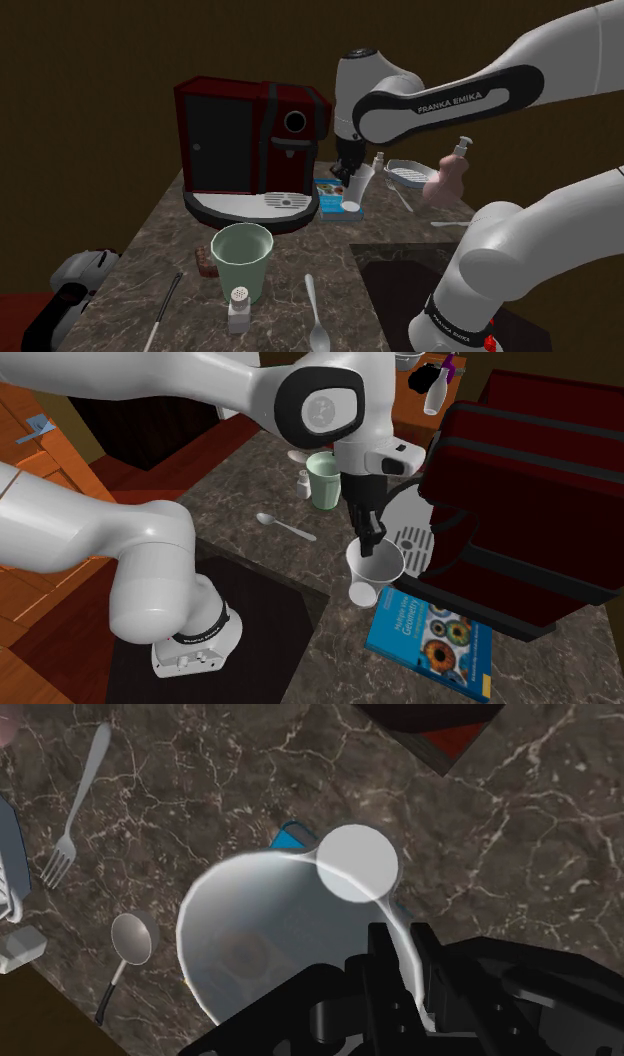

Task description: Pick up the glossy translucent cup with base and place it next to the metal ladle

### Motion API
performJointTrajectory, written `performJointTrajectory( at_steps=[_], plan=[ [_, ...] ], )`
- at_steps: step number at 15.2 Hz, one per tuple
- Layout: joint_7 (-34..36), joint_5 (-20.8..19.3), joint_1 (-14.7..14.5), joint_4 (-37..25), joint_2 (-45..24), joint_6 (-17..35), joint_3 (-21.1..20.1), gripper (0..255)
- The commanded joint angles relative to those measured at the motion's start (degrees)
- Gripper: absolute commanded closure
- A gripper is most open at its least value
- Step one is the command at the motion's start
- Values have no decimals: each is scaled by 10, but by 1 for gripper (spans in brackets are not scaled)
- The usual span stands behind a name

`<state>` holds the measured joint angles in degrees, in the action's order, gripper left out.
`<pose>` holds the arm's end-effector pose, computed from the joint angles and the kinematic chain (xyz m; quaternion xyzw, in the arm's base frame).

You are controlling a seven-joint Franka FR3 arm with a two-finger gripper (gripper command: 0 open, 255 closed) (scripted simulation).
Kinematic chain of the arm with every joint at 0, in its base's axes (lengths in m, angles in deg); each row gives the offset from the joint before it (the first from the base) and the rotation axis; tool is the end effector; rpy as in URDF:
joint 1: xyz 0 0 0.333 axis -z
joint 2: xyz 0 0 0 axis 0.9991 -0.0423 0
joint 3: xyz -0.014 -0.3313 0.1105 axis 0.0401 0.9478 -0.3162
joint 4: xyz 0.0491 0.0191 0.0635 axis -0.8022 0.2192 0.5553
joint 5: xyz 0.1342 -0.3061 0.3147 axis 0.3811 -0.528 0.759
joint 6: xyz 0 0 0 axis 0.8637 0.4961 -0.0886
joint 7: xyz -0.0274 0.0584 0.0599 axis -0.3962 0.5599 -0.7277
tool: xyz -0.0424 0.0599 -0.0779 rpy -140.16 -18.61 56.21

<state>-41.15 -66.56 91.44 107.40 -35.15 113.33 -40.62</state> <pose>0.3959 -0.0100 0.4484 0.9870 -0.0590 0.0287 0.1469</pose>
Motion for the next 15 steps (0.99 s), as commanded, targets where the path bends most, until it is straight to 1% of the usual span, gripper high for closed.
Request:
performJointTrajectory(
  at_steps=[1, 15],
  plan=[
    [-6, 2, -1, -12, 7, -19, 1, 255],
    [-36, 13, -2, -110, 20, -126, 1, 255]
  ],
)
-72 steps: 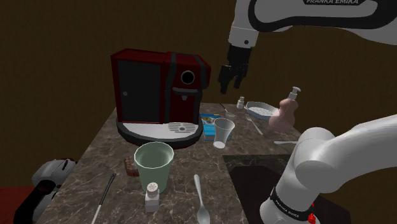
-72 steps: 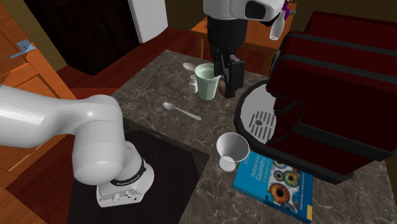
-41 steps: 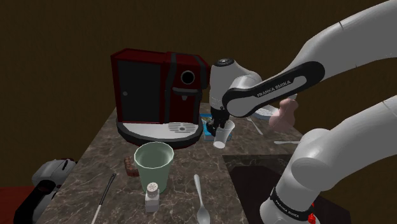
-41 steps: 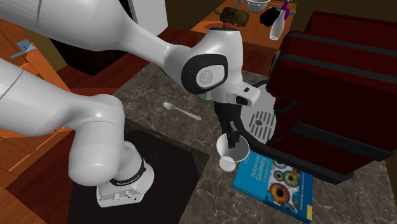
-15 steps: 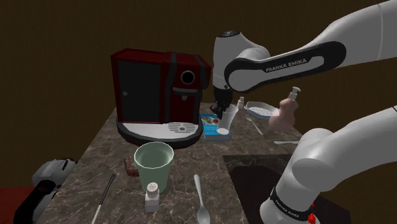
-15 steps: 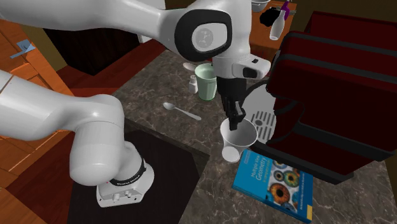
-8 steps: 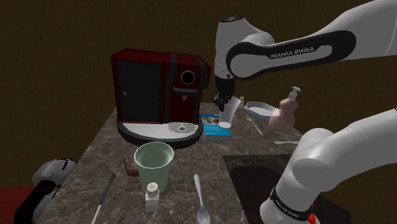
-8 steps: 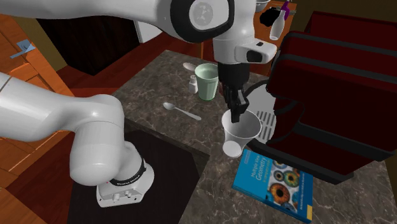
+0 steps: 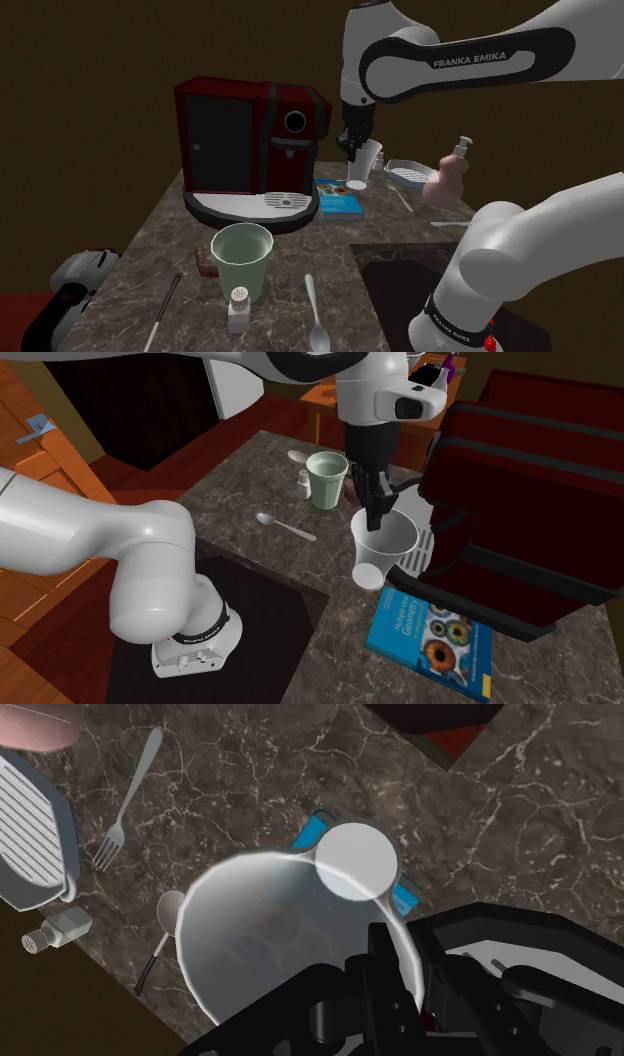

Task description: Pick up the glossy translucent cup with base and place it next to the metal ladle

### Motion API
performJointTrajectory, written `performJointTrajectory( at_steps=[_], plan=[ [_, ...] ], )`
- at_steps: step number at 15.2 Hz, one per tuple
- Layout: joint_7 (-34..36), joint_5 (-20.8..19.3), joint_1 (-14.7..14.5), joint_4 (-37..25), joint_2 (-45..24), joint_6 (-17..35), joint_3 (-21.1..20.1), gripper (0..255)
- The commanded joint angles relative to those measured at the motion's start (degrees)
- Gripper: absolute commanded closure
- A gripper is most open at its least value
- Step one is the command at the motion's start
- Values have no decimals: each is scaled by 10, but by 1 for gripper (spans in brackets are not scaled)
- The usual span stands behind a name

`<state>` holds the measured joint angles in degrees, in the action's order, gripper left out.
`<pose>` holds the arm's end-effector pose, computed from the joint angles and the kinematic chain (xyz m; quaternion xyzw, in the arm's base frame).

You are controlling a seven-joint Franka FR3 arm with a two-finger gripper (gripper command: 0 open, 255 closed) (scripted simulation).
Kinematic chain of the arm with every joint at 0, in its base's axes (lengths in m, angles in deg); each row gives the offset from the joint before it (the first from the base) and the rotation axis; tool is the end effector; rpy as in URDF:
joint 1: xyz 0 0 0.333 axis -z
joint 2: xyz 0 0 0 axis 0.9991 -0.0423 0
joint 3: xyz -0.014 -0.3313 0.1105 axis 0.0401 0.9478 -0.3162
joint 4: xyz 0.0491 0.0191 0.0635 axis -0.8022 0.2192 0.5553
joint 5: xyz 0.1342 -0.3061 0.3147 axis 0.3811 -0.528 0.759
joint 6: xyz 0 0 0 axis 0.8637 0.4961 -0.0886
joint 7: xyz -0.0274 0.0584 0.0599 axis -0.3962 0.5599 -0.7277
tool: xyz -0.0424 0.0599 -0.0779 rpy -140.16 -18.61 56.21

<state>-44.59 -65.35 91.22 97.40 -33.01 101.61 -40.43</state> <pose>0.3979 -0.0106 0.5404 0.9870 -0.0590 0.0286 0.1468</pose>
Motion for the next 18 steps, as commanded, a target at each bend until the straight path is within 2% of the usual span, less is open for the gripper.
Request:
performJointTrajectory(
  at_steps=[1, 7, 18],
  plan=[
    [-4, 1, 0, -18, -1, -16, -1, 255],
    [-15, 4, 1, -65, -5, -58, -1, 255],
    [128, 88, -54, -90, 0, -120, -135, 255]
  ],
)
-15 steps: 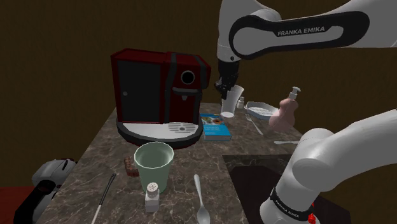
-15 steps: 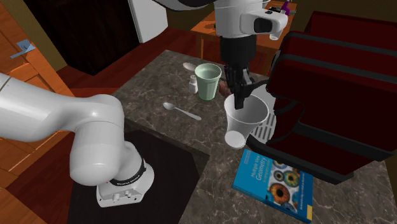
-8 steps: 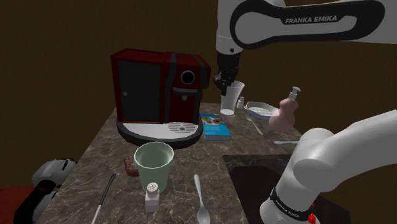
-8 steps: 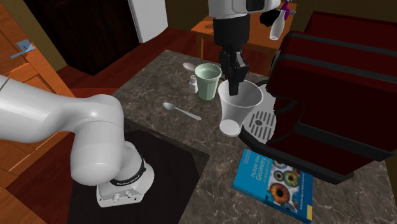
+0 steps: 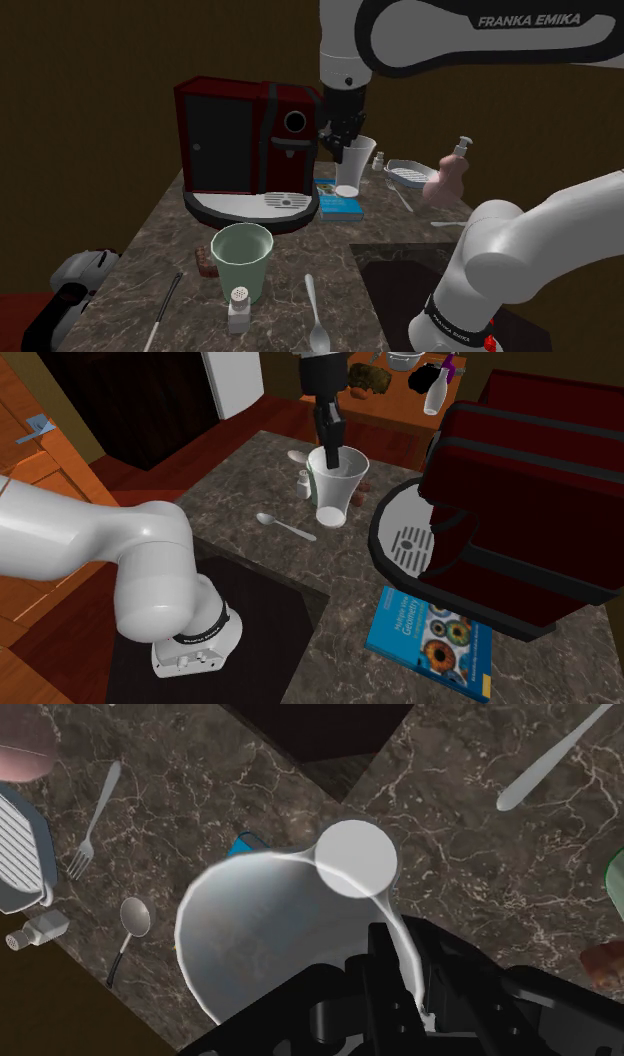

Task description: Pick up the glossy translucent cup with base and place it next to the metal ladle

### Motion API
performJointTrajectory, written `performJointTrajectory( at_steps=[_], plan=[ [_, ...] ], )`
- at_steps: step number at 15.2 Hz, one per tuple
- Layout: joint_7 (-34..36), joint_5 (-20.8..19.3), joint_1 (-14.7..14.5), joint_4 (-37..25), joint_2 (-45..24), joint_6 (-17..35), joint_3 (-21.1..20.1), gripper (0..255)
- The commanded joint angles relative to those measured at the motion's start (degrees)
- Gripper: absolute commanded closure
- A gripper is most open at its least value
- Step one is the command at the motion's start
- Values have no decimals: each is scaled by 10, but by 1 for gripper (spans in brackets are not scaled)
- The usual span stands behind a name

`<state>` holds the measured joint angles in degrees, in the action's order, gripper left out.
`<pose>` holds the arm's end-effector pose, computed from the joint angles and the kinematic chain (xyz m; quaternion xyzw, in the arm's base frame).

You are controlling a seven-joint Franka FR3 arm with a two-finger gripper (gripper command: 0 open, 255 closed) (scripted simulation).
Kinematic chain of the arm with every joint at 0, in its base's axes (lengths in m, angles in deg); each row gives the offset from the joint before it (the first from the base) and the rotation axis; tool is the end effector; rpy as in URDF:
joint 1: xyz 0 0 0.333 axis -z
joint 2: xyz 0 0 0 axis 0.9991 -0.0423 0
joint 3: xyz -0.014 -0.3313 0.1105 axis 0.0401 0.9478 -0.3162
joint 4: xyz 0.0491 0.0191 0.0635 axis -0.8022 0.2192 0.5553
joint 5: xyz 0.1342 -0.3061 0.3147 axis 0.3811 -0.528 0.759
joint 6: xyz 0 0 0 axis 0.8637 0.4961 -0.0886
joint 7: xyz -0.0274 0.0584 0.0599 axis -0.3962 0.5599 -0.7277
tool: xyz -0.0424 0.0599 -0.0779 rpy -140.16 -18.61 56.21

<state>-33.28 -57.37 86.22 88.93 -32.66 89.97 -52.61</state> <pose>0.3709 0.1334 0.5931 0.9870 -0.0584 0.0286 0.1471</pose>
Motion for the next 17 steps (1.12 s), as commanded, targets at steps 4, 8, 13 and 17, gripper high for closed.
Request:
performJointTrajectory(
  at_steps=[4, 8, 13, 17],
  plan=[
    [70, 35, -18, -34, -23, -22, -64, 255],
    [128, 57, -27, -72, -54, -37, -116, 255],
    [204, 74, -29, -133, -107, -54, -186, 255],
    [273, 73, -26, -194, -164, -67, -249, 255]
  ],
)
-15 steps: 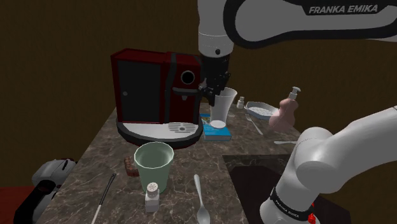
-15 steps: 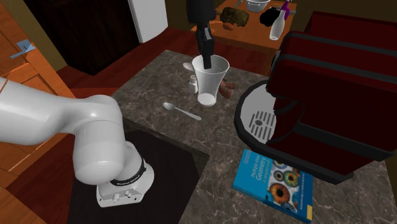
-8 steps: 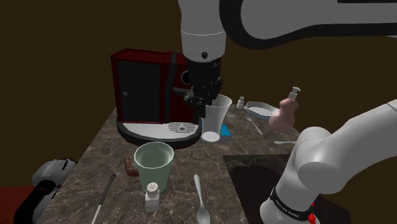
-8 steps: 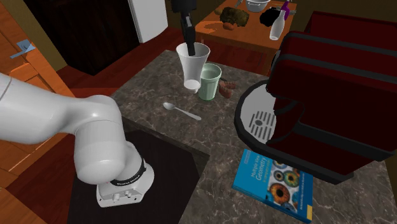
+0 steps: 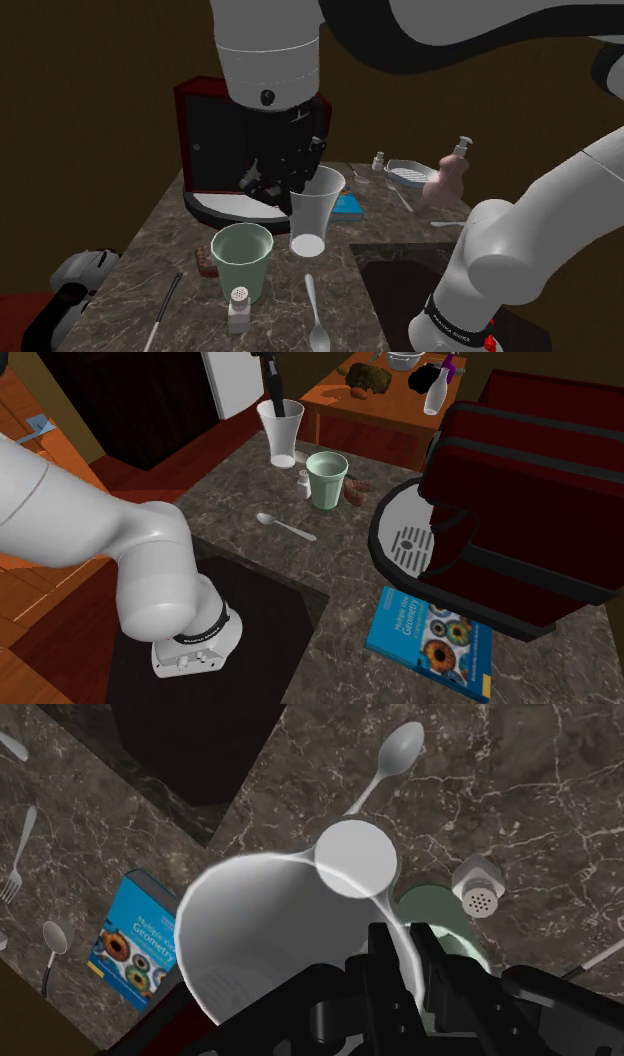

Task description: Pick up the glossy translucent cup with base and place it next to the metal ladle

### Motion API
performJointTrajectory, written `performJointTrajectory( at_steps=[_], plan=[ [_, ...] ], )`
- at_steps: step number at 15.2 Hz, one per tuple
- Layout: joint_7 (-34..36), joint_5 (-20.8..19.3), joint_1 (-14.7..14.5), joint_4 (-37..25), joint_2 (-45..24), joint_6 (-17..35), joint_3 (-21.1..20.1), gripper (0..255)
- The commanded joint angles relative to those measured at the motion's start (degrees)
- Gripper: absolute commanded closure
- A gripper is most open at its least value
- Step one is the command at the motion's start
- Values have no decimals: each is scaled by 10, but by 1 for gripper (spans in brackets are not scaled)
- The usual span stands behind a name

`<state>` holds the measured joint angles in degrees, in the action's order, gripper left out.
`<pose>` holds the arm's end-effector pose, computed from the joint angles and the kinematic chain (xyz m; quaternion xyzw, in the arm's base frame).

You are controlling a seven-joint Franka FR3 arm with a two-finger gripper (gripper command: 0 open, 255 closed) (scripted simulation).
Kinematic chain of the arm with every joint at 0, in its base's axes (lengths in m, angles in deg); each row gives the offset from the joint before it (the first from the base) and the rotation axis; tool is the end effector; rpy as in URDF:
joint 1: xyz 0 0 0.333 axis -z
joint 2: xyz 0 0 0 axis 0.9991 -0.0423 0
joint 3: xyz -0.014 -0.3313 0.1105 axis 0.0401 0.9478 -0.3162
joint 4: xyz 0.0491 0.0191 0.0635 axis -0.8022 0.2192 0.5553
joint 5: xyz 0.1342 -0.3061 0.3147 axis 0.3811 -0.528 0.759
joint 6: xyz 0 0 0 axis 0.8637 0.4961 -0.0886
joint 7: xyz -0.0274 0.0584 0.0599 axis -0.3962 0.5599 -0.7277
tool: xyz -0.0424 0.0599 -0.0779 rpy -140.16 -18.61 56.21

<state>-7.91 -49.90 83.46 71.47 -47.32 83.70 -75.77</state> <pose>0.3190 0.3800 0.5955 0.9869 -0.0583 0.0286 0.1475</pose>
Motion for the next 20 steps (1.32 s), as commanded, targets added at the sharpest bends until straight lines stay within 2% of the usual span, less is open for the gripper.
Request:
performJointTrajectory(
  at_steps=[1, 5, 8, 9, 11, 13, 20],
  plan=[
    [38, -5, 4, -36, -35, -8, -34, 255],
    [122, -34, 11, -110, -119, -26, -110, 255],
    [202, -83, 6, -176, -209, -46, -174, 255],
    [233, -107, -3, -201, -246, -56, -194, 255],
    [296, -162, -40, -255, -327, -82, -220, 255],
    [350, -217, -104, -319, -406, -116, -223, 255],
    [350, -204, -91, -253, -391, -55, -213, 255]
  ],
)
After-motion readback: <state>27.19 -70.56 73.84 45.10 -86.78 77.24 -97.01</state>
